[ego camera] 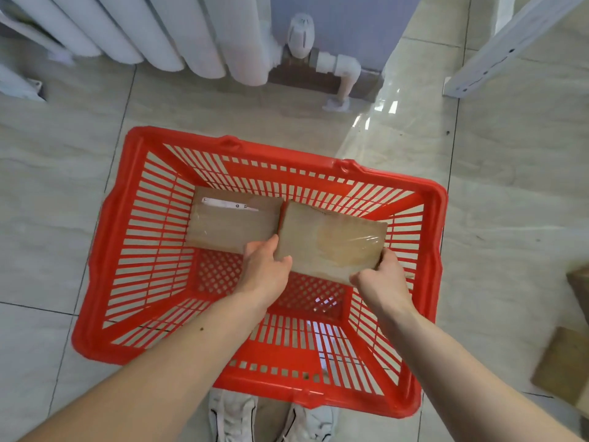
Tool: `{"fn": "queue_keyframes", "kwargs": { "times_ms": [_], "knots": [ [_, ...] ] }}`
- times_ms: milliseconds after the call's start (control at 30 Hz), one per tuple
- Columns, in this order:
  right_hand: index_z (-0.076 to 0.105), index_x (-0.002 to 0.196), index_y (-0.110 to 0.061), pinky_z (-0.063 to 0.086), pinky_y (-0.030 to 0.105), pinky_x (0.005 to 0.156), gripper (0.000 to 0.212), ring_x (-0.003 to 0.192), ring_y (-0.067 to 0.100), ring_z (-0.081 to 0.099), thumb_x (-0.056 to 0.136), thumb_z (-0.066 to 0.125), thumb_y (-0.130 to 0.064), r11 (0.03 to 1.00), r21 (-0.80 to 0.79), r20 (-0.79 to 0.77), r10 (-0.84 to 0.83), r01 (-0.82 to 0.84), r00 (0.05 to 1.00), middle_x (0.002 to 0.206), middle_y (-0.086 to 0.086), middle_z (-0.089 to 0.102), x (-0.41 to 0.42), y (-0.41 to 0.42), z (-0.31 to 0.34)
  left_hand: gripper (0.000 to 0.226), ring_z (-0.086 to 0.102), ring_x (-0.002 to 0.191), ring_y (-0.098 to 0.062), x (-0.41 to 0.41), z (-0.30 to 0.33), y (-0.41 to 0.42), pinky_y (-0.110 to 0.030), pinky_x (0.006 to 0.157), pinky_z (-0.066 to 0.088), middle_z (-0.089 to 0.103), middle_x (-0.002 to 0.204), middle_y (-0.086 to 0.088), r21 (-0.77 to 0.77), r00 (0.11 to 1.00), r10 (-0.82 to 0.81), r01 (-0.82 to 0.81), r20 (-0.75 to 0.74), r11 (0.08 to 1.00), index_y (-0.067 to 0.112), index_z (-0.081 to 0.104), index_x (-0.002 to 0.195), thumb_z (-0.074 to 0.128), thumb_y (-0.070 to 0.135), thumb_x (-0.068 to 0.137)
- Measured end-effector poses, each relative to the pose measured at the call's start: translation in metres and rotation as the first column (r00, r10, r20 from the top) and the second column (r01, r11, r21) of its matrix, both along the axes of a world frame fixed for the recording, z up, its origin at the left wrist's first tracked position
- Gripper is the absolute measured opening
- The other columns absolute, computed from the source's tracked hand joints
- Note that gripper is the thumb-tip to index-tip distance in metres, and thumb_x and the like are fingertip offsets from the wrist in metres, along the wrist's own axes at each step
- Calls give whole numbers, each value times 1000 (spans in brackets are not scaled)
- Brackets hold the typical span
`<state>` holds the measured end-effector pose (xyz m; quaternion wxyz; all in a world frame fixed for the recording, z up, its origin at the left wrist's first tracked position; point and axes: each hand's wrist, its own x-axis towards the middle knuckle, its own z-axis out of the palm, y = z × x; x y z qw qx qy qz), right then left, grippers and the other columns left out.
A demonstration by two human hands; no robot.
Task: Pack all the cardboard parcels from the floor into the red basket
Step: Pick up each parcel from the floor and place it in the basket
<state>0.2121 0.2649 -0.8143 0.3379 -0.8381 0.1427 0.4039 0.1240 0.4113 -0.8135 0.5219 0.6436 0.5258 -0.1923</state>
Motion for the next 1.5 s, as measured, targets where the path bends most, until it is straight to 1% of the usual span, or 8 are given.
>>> {"fn": "queue_keyframes", "kwargs": {
  "times_ms": [100,367,567,867,1067,1233,1333,1500],
  "knots": [
    [41,138,-24,49,48,102,62,127,26,52,85,66,-5,999,28,-11,-17,17,1000,139,3,51,4,5,-16,56,32,139,-20,6,-18,0,-32,117,21,26,149,-2,21,1000,1,0,-20,1000,21,31,151,49,24,98],
    [26,146,-36,42,45,109,66,135,20,44,92,63,-31,972,235,-126,16,14,992,151,-6,38,9,9,-25,58,35,139,-22,19,-30,-5,-42,118,29,27,152,0,31,999,-53,53,0,998,26,26,152,48,24,98],
    [29,148,-32,47,39,103,62,132,20,47,96,59,-22,967,239,-167,-52,91,985,151,-2,41,3,-5,20,53,36,141,-20,22,17,-12,-42,114,34,31,157,1,-7,1000,-5,6,28,1000,27,32,150,46,27,99],
    [56,122,-24,59,46,86,32,94,22,72,91,63,-21,939,248,-128,-212,238,969,109,2,70,-2,-33,144,30,56,113,-17,34,139,-31,-45,103,47,60,121,2,22,995,-81,80,63,997,20,60,124,53,28,96],
    [63,103,-22,53,25,73,20,89,6,67,87,67,-11,897,290,-65,-330,335,942,100,-5,69,-1,-78,213,22,56,109,-15,44,208,-59,-45,100,49,59,106,9,17,972,-203,202,118,979,21,63,114,51,30,96],
    [62,115,-17,51,40,98,29,101,10,60,88,64,-9,858,283,5,-448,429,894,119,-1,61,-2,-130,249,17,58,89,-8,66,244,-94,-42,93,52,62,93,9,40,943,-279,276,180,960,20,66,98,52,29,95],
    [61,111,-21,50,43,101,26,112,14,59,88,64,-10,826,286,32,-515,486,857,118,-3,61,-5,-168,266,17,55,74,-5,76,258,-128,-34,80,50,62,83,7,50,919,-342,339,199,940,16,66,96,53,27,95],
    [59,117,-19,48,45,103,31,116,16,58,87,64,-11,766,274,55,-616,582,786,118,-2,60,-13,-248,280,16,55,78,-17,85,273,-202,-40,85,52,58,74,6,8,882,-422,430,207,903,17,65,92,57,31,90]
  ]
}}
